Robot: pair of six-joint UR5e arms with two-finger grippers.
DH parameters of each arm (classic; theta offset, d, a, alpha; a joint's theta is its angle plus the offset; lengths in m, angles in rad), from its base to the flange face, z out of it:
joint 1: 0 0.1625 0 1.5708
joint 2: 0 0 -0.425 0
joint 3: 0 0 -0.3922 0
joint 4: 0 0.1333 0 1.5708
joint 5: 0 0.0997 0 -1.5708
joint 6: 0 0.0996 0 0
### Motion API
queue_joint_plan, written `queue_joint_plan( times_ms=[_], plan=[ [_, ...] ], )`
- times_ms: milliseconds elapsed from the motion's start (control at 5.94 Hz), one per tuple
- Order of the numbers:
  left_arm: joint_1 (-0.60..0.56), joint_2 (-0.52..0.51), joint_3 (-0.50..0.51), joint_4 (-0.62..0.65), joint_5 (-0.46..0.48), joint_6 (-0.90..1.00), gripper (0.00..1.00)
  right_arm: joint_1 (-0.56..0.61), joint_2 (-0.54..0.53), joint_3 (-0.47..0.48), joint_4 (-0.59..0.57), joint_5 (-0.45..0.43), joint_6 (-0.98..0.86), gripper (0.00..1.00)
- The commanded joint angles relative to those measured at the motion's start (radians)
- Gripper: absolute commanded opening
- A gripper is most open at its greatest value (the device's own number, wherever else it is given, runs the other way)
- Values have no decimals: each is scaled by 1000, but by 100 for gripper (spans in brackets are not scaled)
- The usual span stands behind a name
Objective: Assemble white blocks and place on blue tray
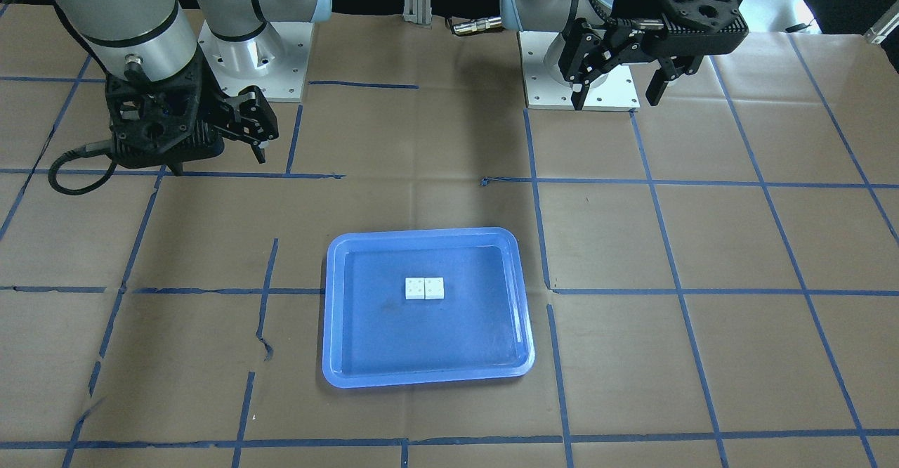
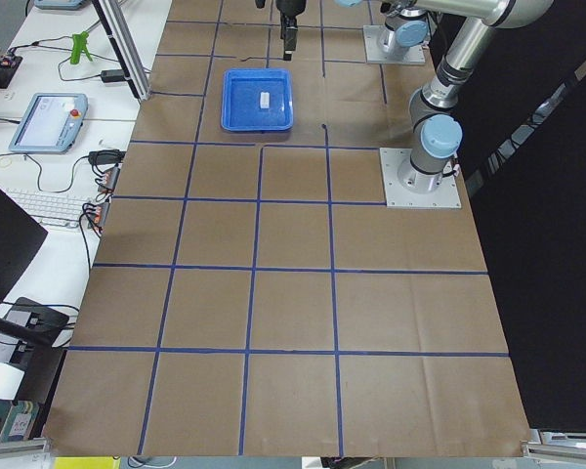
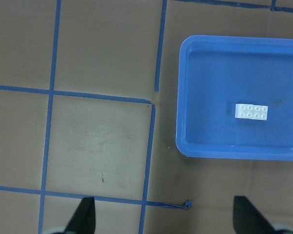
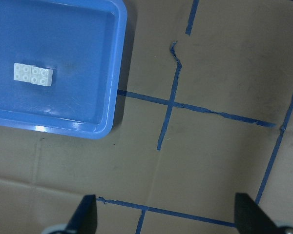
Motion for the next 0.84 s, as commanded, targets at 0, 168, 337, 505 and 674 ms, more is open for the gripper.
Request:
queue_joint_plan(
  times_ms=[0, 168, 337, 505, 674],
  plan=[
    [0, -1, -3, 0, -1, 0, 99, -15, -16, 8, 18, 3, 27, 100],
    [0, -3, -1, 2, -1, 0, 99, -41, -16, 22, 24, 4, 26, 100],
    [0, -3, -4, 2, -3, 0, 99, -43, -16, 23, 23, 4, 26, 100],
    [0, -5, -7, 3, -3, 0, 99, -38, -21, 22, 23, 4, 27, 100],
    [-2, -3, -7, 3, -3, 0, 99, -35, -28, 20, 23, 3, 29, 100]
  ],
)
